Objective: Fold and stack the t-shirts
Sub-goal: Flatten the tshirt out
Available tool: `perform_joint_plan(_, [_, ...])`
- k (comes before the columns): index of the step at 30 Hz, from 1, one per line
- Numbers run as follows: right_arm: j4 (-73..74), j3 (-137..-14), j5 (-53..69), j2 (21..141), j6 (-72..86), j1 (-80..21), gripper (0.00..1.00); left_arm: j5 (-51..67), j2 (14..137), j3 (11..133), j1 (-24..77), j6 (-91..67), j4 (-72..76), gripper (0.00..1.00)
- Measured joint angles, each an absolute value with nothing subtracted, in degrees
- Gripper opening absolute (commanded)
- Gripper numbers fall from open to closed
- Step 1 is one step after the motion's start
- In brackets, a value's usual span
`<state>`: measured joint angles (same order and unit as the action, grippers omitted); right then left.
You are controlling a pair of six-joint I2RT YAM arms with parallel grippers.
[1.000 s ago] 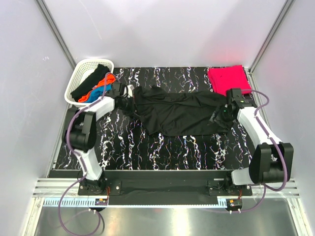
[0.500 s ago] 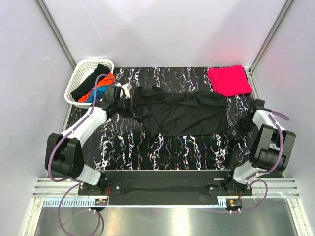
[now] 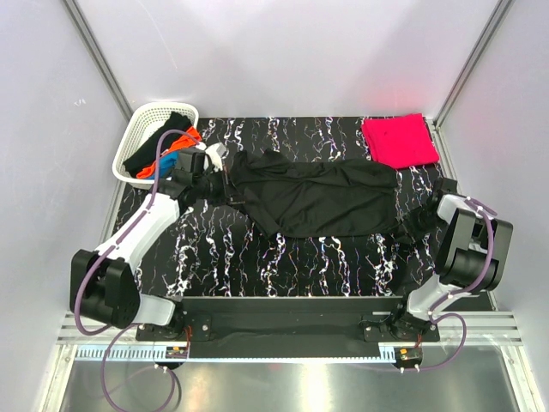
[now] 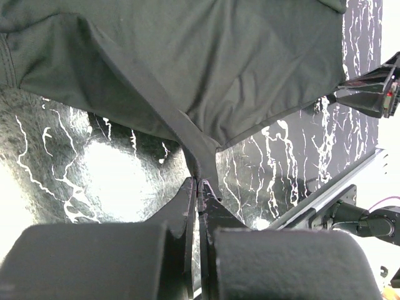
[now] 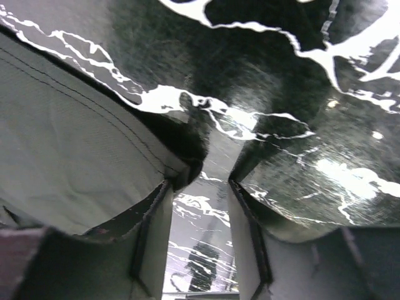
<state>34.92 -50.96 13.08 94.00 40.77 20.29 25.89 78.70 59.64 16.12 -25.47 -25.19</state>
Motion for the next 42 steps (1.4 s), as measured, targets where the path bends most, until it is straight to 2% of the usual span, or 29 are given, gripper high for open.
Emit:
perform_joint_plan(4, [33.8,-51.0,14.3,94.8,41.2,20.3,0.4,25.8,76.8,59.5,16.1,-25.6,-26.0,0.0])
perform_joint_plan(11, [32.2,-52.6,16.4,96.9,40.5,20.3,0.4,25.6,71.2,59.5,16.1,-26.1,-26.9,0.0])
perform_joint_plan(16, [30.3,-52.5,16.7,97.8,39.4,20.3,0.0,25.6,66.5,57.3,16.1,-27.1,-26.8,0.0])
perform_joint_plan(25, [32.5,-51.9,13.6,93.0,37.4,16.1,0.0,23.0,58.0,53.9,16.0,-28.4,-29.0,0.0])
perform_joint_plan(31, [40.7,-54.1,10.2,73.6,37.1,7.7,0.0,17.7,53.4,63.0,15.4,-28.5,-33.5,0.0])
perform_joint_plan(35, [45.8,-61.0,9.1,60.7,36.6,7.4,0.0,15.6,50.9,71.1,15.1,-28.6,-34.0,0.0])
perform_joint_plan(42, [51.4,-71.5,11.8,45.7,36.0,5.4,0.0,14.9,44.8,83.1,15.0,-26.1,-36.9,0.0])
